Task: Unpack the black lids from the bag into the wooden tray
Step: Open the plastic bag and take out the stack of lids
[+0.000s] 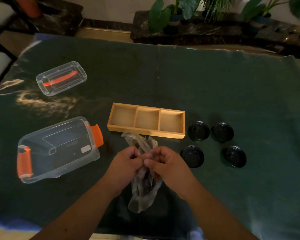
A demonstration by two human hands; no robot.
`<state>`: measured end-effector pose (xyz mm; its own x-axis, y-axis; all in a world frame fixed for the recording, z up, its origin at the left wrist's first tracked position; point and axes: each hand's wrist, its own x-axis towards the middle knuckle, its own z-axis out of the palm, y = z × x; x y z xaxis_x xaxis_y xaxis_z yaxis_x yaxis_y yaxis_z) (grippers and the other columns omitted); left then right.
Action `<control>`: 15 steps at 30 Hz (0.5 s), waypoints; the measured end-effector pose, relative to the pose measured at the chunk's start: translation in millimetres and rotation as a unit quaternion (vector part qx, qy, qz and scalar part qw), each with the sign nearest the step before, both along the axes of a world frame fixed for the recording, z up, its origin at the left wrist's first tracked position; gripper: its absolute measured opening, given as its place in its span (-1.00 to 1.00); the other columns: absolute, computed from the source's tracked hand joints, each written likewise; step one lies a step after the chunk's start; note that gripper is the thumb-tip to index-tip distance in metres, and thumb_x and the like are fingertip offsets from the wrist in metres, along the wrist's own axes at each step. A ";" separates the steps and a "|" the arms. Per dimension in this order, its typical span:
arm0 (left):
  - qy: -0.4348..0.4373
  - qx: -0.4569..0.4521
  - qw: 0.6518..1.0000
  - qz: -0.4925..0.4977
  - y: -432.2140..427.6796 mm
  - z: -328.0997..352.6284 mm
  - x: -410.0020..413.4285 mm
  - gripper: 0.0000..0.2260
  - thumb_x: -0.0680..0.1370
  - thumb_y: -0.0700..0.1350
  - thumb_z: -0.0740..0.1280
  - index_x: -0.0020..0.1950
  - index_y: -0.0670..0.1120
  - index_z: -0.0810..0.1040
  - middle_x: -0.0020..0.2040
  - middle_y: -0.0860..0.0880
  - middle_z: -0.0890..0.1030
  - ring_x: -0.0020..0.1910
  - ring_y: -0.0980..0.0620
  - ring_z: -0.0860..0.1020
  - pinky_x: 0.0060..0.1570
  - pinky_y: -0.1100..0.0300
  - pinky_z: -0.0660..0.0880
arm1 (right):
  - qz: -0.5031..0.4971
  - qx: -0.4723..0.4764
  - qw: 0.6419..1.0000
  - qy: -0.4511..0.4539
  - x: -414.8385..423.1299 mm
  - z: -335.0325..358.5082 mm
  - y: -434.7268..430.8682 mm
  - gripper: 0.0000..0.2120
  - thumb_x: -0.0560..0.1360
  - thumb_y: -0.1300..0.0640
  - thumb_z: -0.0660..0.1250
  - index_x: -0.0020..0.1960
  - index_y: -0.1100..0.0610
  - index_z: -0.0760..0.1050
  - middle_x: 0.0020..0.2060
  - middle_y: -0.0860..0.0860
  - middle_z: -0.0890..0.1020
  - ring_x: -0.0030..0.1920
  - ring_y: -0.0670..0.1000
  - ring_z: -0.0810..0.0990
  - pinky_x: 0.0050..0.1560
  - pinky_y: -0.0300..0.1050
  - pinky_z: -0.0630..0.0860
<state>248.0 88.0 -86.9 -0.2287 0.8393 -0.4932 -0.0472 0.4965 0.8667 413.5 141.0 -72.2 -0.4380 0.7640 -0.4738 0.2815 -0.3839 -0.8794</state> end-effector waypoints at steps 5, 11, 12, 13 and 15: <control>0.012 -0.015 1.000 0.023 -5.0 1.2 -11.3 -0.69 0.57 0.08 0.51 -0.31 0.04 0.54 -0.34 -0.01 0.65 -0.34 0.07 0.61 -0.27 0.12 0.58 | -0.022 0.015 0.999 -0.043 14.6 -0.8 9.8 -0.84 0.58 0.20 0.48 0.04 -0.06 0.66 -0.17 0.04 0.77 -0.27 -0.05 0.68 -0.28 -0.21 0.58; 0.083 -0.005 0.994 0.073 -5.8 9.0 -28.1 -0.64 0.60 -0.09 0.47 -0.39 0.08 0.52 -0.47 0.03 0.59 -0.46 0.06 0.60 -0.44 0.31 0.52 | -0.171 0.117 0.952 -0.225 49.2 3.8 13.4 -0.84 0.53 0.17 0.43 0.04 -0.07 0.60 -0.25 -0.03 0.69 -0.33 -0.17 0.62 -0.35 -0.29 0.50; 0.090 -0.002 0.994 0.069 -5.1 10.7 -27.8 -0.64 0.60 -0.09 0.47 -0.39 0.09 0.53 -0.47 0.03 0.60 -0.47 0.07 0.60 -0.44 0.31 0.52 | -0.171 0.139 0.946 -0.236 49.6 8.7 8.6 -0.81 0.52 0.15 0.43 0.07 -0.09 0.56 -0.25 -0.05 0.66 -0.32 -0.18 0.60 -0.38 -0.32 0.45; 0.096 0.003 0.993 0.065 -4.0 12.5 -26.0 -0.63 0.59 -0.10 0.48 -0.40 0.10 0.53 -0.47 0.03 0.61 -0.49 0.09 0.60 -0.46 0.33 0.52 | -0.163 0.186 0.938 -0.241 49.3 14.0 1.5 -0.76 0.50 0.12 0.42 0.10 -0.12 0.51 -0.24 -0.09 0.61 -0.28 -0.16 0.58 -0.35 -0.29 0.43; 0.105 0.017 0.993 0.060 -2.2 14.8 -20.3 -0.63 0.58 -0.09 0.49 -0.40 0.11 0.53 -0.47 0.04 0.62 -0.51 0.13 0.59 -0.48 0.36 0.51 | -0.110 0.350 0.904 -0.218 39.5 35.2 -12.8 -0.75 0.48 0.06 0.35 0.12 -0.17 0.46 -0.16 -0.22 0.51 -0.18 -0.17 0.52 -0.17 -0.26 0.45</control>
